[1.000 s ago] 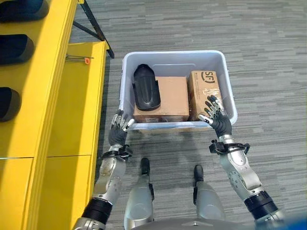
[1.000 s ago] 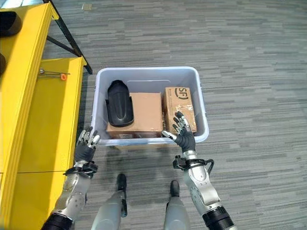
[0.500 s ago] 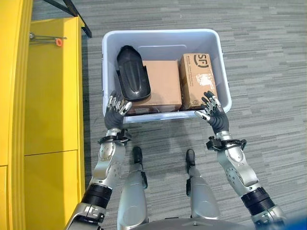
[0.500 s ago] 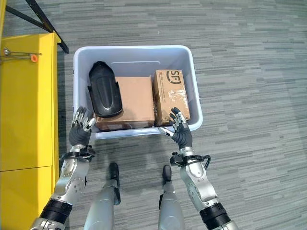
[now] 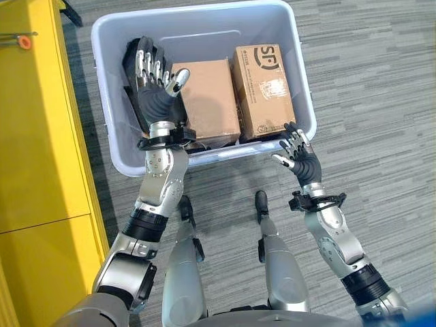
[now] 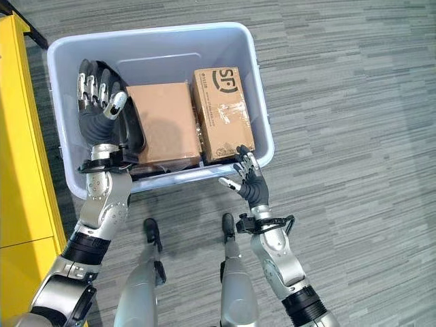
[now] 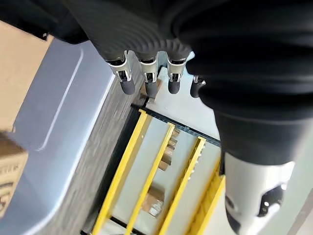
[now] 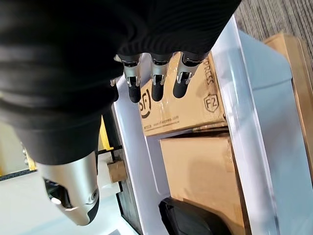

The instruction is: Move parts from the plastic box to the shelf.

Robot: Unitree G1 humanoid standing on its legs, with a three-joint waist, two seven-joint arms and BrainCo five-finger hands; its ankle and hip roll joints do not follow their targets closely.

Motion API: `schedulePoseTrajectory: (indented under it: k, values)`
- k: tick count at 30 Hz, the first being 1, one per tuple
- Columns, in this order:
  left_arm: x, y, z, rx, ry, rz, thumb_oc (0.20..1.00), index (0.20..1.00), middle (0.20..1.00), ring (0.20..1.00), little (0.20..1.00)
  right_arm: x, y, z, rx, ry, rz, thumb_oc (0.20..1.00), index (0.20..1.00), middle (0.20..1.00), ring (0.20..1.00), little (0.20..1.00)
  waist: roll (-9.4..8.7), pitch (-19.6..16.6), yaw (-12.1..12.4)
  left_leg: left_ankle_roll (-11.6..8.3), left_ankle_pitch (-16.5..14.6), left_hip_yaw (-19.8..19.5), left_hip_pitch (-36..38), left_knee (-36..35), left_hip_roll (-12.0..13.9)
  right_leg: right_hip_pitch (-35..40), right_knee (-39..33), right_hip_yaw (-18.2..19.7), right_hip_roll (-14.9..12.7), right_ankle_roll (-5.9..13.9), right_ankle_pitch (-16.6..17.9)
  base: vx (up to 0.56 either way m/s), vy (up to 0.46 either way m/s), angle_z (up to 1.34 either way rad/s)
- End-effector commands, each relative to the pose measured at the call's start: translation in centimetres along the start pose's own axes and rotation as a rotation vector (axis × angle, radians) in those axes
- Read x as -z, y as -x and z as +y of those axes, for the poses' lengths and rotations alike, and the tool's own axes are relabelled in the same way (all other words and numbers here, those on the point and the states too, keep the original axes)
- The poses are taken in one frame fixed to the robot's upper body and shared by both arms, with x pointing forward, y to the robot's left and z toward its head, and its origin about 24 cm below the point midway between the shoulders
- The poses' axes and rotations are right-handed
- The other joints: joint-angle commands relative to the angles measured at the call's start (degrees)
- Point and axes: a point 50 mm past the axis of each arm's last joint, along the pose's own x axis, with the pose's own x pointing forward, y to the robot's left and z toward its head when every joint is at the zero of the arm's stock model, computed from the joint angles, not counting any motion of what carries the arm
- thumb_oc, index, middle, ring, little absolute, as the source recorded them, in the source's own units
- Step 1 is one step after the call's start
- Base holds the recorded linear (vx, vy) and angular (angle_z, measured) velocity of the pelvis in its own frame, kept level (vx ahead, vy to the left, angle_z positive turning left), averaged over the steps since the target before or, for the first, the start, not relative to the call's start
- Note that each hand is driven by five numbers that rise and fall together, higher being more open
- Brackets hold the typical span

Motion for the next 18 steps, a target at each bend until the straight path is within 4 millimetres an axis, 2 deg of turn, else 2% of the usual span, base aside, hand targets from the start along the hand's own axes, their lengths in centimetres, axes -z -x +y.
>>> schedulePoseTrajectory:
  k: [1, 6, 7, 9, 13, 18]
  values:
    - [-1.7, -1.6, 0.4, -0.014, -0.154, -0.151, 1.000, 1.000, 1.000, 1.000, 1.000, -2.8, 0.0, 0.1, -0.032, -0.019, -0.152, 1.000, 1.000, 1.000, 1.000, 1.000, -0.32, -1.12, -0.24, -2.68, 0.87, -1.45, -0.18, 0.63, 5.16, 2.31, 1.97, -2.02, -6.00, 3.63, 2.71, -0.01, -0.011, -0.05]
    - [-1.8, -2.7, 1.4, -0.076, -0.299, -0.179, 1.000, 1.000, 1.000, 1.000, 1.000, -2.8, 0.1, 0.1, -0.039, -0.024, -0.157, 1.000, 1.000, 1.000, 1.000, 1.000, -1.01, -0.54, -0.98, -2.96, 1.28, -1.19, -0.90, 0.26, 5.40, 1.54, 1.62, -1.96, -5.64, 3.63, 2.91, 0.00, -0.017, -0.03]
    - [-2.6, -3.3, 2.1, -0.108, -0.525, -0.259, 1.000, 1.000, 1.000, 1.000, 1.000, -2.7, 0.2, 0.0, -0.035, -0.020, -0.159, 1.000, 1.000, 1.000, 1.000, 1.000, -1.21, -0.30, -1.08, -3.07, 1.36, -1.30, -1.27, 0.13, 5.45, 1.32, 1.48, -2.11, -5.54, 3.69, 2.99, 0.00, -0.043, -0.01]
    - [-2.7, -3.0, 2.5, -0.124, -0.518, -0.274, 1.000, 1.000, 1.000, 1.000, 1.000, -2.8, 0.2, -0.2, -0.034, -0.026, -0.167, 1.000, 1.000, 1.000, 1.000, 1.000, -1.53, -0.01, -1.14, -3.11, 1.55, -1.34, -1.50, -0.26, 5.51, 1.06, 1.42, -2.20, -5.41, 3.72, 3.10, 0.00, -0.017, -0.02]
    - [-3.3, -2.7, 3.7, -0.202, -0.611, -0.324, 1.000, 1.000, 1.000, 1.000, 1.000, -2.9, 0.2, -0.3, -0.033, -0.025, -0.172, 1.000, 1.000, 1.000, 1.000, 1.000, -2.12, 0.98, -0.73, -3.18, 1.54, -1.70, -2.28, -0.37, 5.59, 0.56, 1.50, -2.45, -5.14, 3.44, 2.86, 0.00, -0.006, 0.01]
    - [-4.0, -2.0, 3.9, -0.219, -0.657, -0.381, 1.000, 1.000, 1.000, 1.000, 1.000, -3.2, 0.1, -0.3, -0.032, -0.023, -0.186, 1.000, 1.000, 1.000, 1.000, 1.000, -2.47, 1.49, -0.24, -3.15, 1.54, -2.22, -2.83, -0.60, 5.61, 0.41, 1.46, -2.99, -4.98, 3.27, 2.68, 0.00, -0.011, 0.02]
